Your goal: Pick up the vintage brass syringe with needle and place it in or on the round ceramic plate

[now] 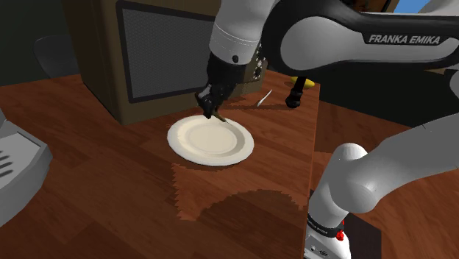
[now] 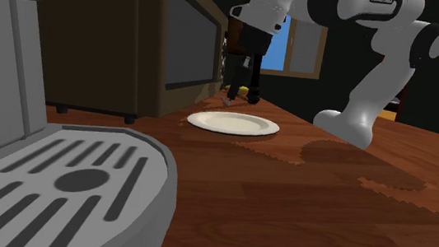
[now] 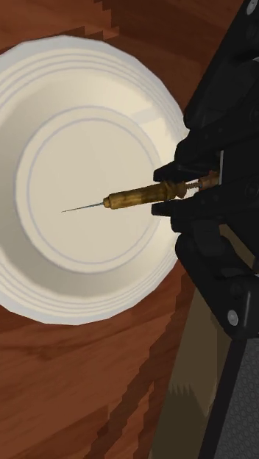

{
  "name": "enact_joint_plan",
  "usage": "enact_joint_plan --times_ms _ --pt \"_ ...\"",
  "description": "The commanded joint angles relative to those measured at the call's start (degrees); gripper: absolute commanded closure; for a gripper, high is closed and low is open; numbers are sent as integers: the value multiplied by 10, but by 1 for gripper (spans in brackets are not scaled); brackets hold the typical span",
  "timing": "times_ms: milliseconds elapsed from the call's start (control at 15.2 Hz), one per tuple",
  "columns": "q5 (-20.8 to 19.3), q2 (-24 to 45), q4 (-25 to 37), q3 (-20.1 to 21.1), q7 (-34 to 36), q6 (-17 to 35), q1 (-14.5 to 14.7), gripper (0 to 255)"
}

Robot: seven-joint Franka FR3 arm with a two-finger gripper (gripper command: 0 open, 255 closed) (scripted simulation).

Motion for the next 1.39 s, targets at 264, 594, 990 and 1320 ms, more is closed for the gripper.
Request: enact_joint_plan --times_ms 264,594,990,1320 --pt "5 -21 -58 -7 -5 37 6 255" --pt "7 -22 -96 -1 3 74 9 255" --pt "8 -21 -107 1 5 86 9 255" --pt "8 -21 -107 1 5 86 9 0"
